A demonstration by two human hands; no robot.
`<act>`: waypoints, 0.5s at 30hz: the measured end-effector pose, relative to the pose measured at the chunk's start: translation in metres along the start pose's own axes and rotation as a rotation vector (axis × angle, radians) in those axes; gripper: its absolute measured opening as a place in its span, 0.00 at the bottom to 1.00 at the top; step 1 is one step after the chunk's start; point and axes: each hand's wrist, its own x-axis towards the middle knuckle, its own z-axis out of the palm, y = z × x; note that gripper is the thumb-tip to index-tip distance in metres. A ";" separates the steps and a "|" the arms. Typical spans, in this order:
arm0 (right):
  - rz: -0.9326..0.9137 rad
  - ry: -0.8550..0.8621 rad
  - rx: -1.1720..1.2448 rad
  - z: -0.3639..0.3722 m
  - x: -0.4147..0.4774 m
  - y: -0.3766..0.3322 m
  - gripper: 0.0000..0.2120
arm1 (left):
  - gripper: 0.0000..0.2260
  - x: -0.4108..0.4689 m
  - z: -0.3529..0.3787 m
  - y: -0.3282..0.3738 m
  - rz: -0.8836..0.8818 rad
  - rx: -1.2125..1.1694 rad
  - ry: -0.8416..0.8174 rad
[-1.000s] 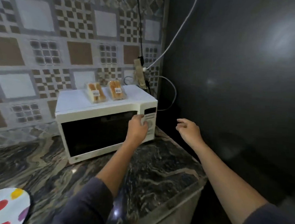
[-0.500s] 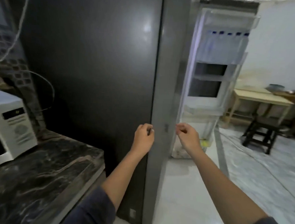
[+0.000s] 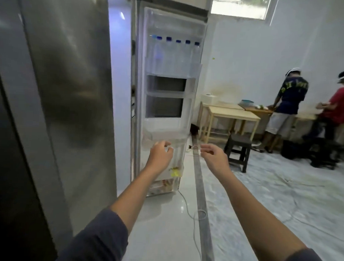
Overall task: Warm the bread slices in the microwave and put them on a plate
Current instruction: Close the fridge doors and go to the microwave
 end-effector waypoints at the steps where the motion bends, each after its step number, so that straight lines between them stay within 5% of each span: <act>1: 0.001 0.001 0.010 -0.010 0.014 0.008 0.14 | 0.14 0.014 0.014 0.006 -0.001 0.000 -0.004; 15: -0.131 0.047 0.067 -0.072 0.323 0.064 0.14 | 0.13 0.305 0.170 0.070 0.186 0.010 0.028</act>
